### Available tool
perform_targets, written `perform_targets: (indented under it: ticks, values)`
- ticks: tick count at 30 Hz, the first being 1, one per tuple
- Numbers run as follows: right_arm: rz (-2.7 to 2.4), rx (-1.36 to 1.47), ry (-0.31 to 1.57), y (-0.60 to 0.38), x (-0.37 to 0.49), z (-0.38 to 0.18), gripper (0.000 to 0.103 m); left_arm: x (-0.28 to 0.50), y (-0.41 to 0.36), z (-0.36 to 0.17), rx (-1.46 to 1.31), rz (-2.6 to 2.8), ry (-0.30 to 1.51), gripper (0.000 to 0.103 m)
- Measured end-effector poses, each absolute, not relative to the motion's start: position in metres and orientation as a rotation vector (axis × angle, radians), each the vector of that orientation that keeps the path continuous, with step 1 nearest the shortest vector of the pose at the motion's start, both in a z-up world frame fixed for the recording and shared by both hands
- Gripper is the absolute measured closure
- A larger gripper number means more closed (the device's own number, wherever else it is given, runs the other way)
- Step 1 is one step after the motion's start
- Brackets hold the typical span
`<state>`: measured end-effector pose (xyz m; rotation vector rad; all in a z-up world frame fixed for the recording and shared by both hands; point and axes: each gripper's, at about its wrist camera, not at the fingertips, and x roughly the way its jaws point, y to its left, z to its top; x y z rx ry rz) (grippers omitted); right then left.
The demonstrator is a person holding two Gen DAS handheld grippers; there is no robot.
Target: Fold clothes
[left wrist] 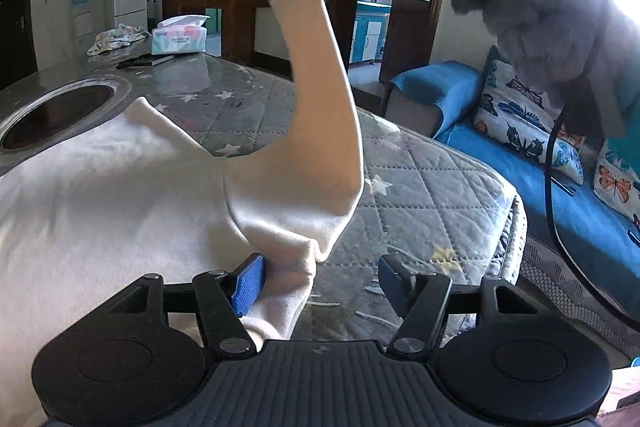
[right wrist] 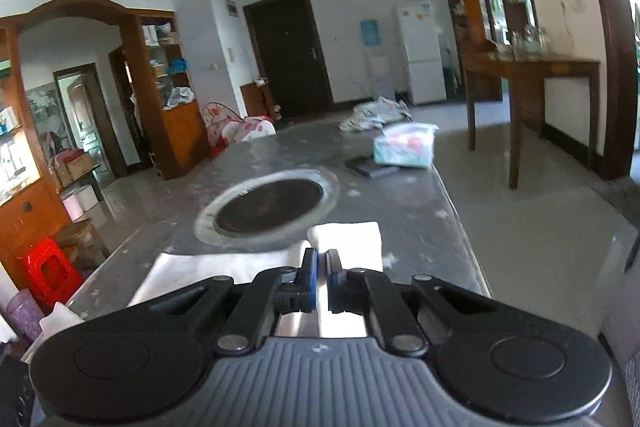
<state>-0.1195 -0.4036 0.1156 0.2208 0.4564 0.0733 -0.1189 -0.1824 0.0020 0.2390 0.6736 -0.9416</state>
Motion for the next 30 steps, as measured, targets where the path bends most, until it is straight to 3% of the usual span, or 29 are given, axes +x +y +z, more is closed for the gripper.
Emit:
perform_targets:
  ticks: [11,21,30]
  values:
    - [0.316,0.145,0.425,-0.334,-0.103,0.153,0.1,-0.126,-0.131,0.022,0.157,-0.852,0.616,0.034]
    - [0.528,0.018,0.497,-0.25,-0.082,0.147,0.099,-0.122,-0.063,0.027,0.064,-0.658,0.607,0.034]
    - [0.613,-0.055,0.561,-0.228,-0.094,0.136,0.086,-0.107,-0.024,0.025,0.011,-0.531,0.617,0.034]
